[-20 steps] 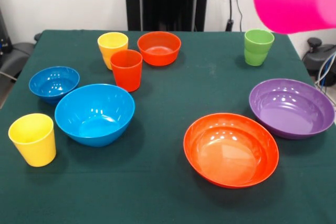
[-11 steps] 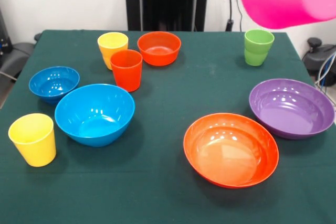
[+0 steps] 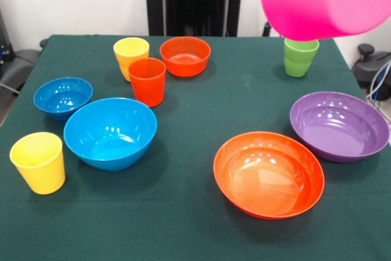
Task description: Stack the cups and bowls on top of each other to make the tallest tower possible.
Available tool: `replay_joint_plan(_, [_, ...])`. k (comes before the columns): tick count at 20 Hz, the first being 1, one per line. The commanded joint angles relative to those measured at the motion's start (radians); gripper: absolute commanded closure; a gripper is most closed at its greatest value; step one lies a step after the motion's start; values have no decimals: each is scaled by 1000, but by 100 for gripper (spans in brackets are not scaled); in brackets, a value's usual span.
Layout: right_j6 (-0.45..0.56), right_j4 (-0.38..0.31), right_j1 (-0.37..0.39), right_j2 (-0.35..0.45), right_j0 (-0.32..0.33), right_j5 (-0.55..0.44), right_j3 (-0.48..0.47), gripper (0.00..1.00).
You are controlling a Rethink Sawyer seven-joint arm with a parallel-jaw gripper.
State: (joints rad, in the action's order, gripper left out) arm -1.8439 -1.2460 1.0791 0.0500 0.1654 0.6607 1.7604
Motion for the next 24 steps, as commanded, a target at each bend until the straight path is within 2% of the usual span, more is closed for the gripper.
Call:
replay_joint_plan(1, [422,-67,-95,-23,0,74,26,100])
replay_joint_plan(6, [478,-53,-124,-46,8,137,35,100])
replay_joint_plan(10, [480,-62,-138,-58,8,171,23,100])
replay_joint_plan(14, [553,-56,-184,-71,27,238,24,100])
replay_joint_plan(20, [566,-75,-204,-91,27,292,18,100])
replay_joint_plan(24, [636,-68,-253,-106,39,356,23,100])
